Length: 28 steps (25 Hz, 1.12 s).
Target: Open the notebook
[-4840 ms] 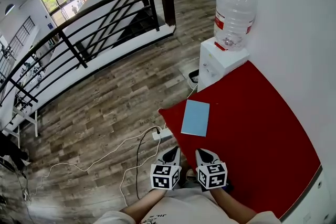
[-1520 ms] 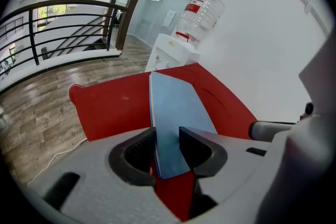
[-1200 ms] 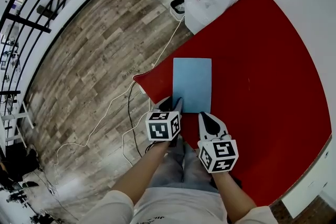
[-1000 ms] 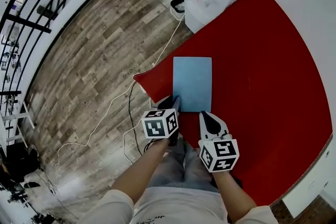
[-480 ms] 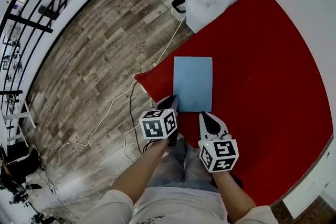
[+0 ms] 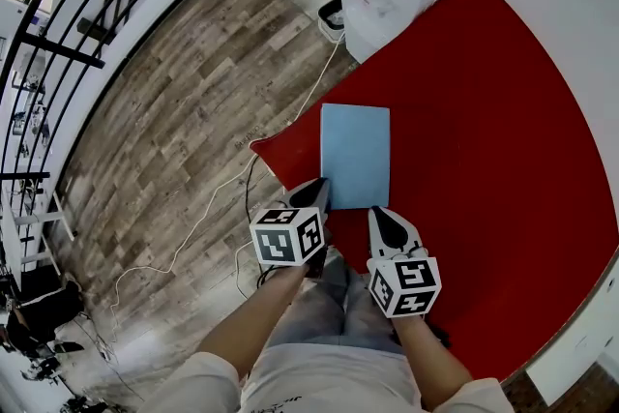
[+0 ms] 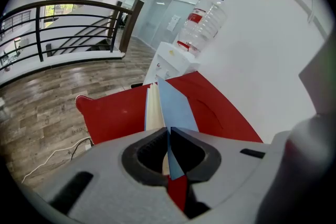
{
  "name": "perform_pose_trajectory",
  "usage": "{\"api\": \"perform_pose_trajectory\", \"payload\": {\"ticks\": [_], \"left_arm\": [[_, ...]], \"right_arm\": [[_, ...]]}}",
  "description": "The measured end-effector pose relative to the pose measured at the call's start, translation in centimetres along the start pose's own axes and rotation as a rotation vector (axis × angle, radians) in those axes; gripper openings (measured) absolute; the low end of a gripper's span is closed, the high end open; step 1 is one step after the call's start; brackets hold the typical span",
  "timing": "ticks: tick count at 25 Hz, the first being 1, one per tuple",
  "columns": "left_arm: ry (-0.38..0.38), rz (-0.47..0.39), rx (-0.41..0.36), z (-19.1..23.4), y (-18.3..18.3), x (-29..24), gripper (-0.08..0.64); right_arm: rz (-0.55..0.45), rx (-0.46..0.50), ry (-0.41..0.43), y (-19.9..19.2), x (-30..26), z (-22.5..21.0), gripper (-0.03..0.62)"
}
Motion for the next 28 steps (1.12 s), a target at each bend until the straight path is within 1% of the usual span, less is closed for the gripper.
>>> {"api": "perform_pose_trajectory", "payload": {"ticks": [7, 13, 17, 23, 28], "left_arm": [[-0.061, -0.024, -0.057, -4.0, 2.0, 1.0, 0.026], [-0.143, -0.039, -0.098, -9.4, 2.9, 1.1, 0.025], [-0.195, -0.036, -0.149, -13.1, 2.8, 0.2, 0.026], [-0.244, -0.012, -0.216, -17.8, 1.2, -2.6, 0.026], [-0.271, 0.042, -0.3, -21.4, -1.8, -4.6, 0.026]], "right_arm": [[-0.036, -0.027, -0.013, 0.8, 1.0, -1.2, 0.006], [-0.076, -0.051, -0.04, 1.8, 2.7, -3.3, 0.006], [-0.095, -0.075, -0.082, 2.0, 4.3, -5.4, 0.006], [-0.125, -0.117, -0.158, 1.9, 6.7, -9.8, 0.006], [-0.145, -0.155, -0.223, 1.9, 9.0, -13.5, 0.006]]}}
Point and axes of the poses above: the fingertips, and each gripper's own axes: x backward along the fingers, z to its left, y out of its top, the point moved 2 cm from there along x, backward along the fingers, and after that the axes turned 14 degrees about -z, right-handed, at the moved point
